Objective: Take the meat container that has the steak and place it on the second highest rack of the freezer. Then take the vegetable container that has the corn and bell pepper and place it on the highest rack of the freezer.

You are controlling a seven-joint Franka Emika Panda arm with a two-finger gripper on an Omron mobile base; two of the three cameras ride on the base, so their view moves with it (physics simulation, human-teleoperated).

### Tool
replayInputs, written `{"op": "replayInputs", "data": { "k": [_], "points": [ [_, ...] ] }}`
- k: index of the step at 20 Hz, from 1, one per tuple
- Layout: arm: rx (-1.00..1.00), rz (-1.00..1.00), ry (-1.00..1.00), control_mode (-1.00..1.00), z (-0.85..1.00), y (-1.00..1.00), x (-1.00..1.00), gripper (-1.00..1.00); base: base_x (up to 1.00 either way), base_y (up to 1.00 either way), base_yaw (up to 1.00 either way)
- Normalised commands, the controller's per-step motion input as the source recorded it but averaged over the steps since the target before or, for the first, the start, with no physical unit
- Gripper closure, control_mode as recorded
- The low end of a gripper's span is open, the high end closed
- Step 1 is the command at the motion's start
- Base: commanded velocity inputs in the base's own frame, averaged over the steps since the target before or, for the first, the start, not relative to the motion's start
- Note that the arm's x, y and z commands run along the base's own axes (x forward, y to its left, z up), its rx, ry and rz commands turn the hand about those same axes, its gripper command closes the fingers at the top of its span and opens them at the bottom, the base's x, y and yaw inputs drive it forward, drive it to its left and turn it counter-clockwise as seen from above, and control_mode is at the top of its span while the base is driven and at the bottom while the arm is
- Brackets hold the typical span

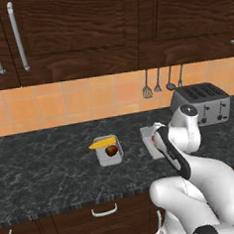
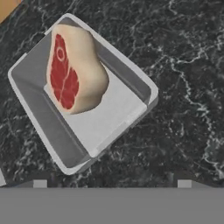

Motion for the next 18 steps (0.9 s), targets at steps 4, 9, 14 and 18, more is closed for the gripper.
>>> {"op": "replayInputs", "data": {
  "k": [4, 9, 14, 18],
  "points": [
    [0.06, -0.06, 0.0, -1.0, -0.29, -0.08, 0.33, -1.0, 0.0, 0.0, 0.0],
    [0.02, -0.08, 0.01, -1.0, -0.3, -0.02, 0.04, -1.0, 0.0, 0.0, 0.0],
    [0.0, -0.09, 0.08, -1.0, -0.41, 0.0, 0.03, -1.0, 0.0, 0.0, 0.0],
    [0.01, -0.05, 0.09, -1.0, -0.34, 0.0, 0.23, -1.0, 0.0, 0.0, 0.0]
  ]
}}
